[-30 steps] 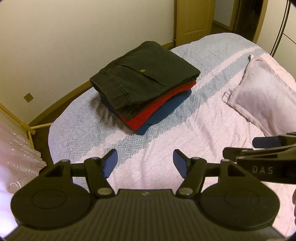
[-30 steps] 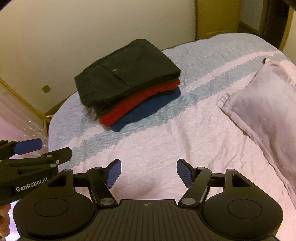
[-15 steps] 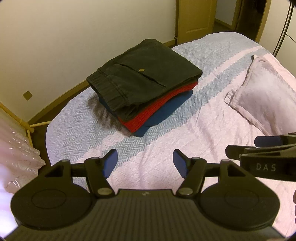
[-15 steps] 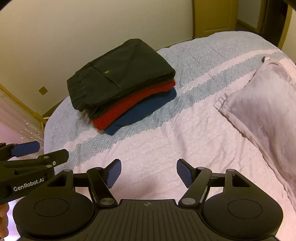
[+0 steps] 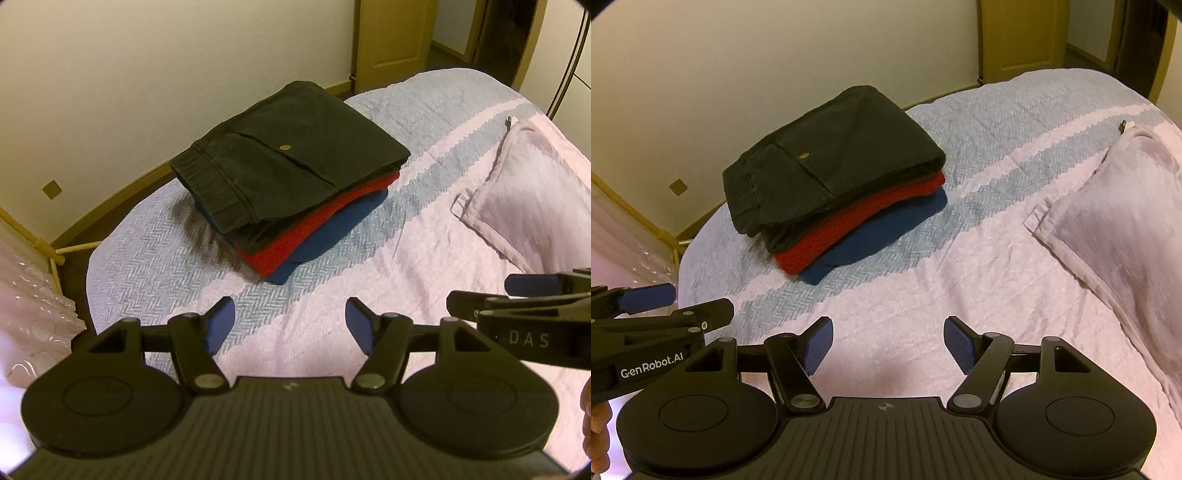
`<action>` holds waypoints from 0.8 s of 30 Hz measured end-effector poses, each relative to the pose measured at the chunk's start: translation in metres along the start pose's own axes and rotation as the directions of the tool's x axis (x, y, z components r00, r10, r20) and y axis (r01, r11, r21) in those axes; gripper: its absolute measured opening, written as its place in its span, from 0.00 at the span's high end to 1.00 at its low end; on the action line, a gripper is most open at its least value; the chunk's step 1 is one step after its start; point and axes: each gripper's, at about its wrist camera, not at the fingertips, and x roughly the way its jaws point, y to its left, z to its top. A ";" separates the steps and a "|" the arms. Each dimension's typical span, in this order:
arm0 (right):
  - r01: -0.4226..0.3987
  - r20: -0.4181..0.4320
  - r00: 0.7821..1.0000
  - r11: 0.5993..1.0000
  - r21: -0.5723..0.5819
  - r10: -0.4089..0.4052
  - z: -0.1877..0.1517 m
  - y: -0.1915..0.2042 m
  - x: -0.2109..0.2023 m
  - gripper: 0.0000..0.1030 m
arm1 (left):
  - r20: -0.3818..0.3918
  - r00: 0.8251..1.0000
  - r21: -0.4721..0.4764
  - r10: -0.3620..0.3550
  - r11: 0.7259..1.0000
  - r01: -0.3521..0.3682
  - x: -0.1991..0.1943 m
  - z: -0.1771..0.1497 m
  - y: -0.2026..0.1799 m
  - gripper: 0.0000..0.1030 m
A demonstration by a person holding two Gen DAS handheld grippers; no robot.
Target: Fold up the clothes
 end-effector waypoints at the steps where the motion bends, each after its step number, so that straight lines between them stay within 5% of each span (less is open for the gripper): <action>1: 0.000 -0.002 1.000 1.000 0.000 0.000 0.001 0.000 0.001 0.32 | 0.001 1.000 -0.002 0.000 1.000 0.000 0.001 0.001 0.001 0.39; 24: 0.027 0.026 0.999 1.000 -0.015 -0.027 -0.002 0.022 -0.019 0.32 | 0.071 0.997 -0.004 -0.006 1.000 0.006 -0.022 0.002 0.015 0.39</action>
